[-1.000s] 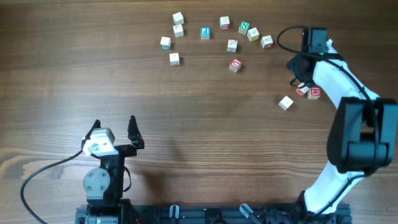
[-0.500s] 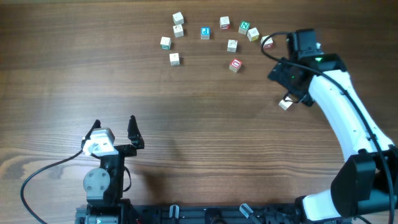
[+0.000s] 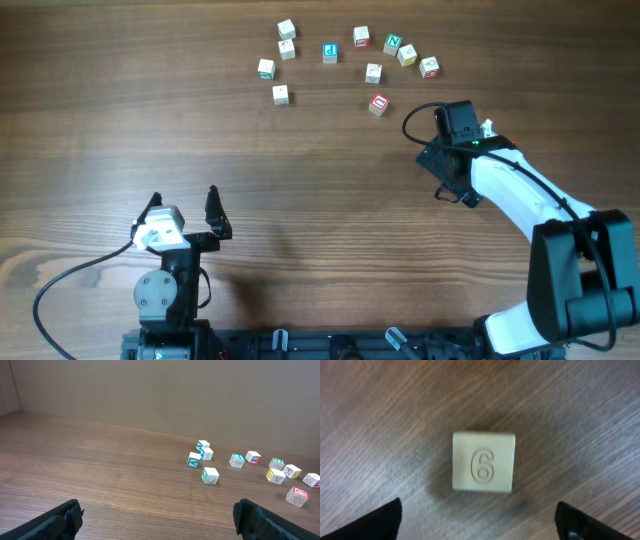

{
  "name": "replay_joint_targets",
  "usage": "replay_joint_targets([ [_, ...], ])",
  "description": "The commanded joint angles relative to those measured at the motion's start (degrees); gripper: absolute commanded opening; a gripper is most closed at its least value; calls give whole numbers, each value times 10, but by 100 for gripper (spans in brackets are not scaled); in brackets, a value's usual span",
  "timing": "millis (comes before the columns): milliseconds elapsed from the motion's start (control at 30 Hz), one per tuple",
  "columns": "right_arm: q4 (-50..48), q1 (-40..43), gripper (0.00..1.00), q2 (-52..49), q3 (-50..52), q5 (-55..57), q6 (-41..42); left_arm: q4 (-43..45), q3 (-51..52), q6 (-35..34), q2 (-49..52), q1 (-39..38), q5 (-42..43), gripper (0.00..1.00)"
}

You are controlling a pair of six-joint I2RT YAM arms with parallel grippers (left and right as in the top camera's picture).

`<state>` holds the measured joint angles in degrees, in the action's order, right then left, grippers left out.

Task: Form a circle

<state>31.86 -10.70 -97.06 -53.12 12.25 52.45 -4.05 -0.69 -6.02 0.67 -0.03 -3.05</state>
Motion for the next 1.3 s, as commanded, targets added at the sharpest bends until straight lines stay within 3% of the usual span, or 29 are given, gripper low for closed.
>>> replay_joint_targets([
  [0,-25,0,92,-29,3,34,-30,1,3,13,-5,4,7,100],
  [133,-47,0,87,-56,3,39,-30,1,3,13,-5,4,7,100],
  [467,-54,0,50,-57,3,45,-27,1,3,13,-5,4,7,100],
  [800,-39,0,31,-57,3,45,-28,1,3,13,-5,4,7,100],
  [1267,-11,1,21,-56,3,81,-28,1,3,13,-5,4,7,100],
])
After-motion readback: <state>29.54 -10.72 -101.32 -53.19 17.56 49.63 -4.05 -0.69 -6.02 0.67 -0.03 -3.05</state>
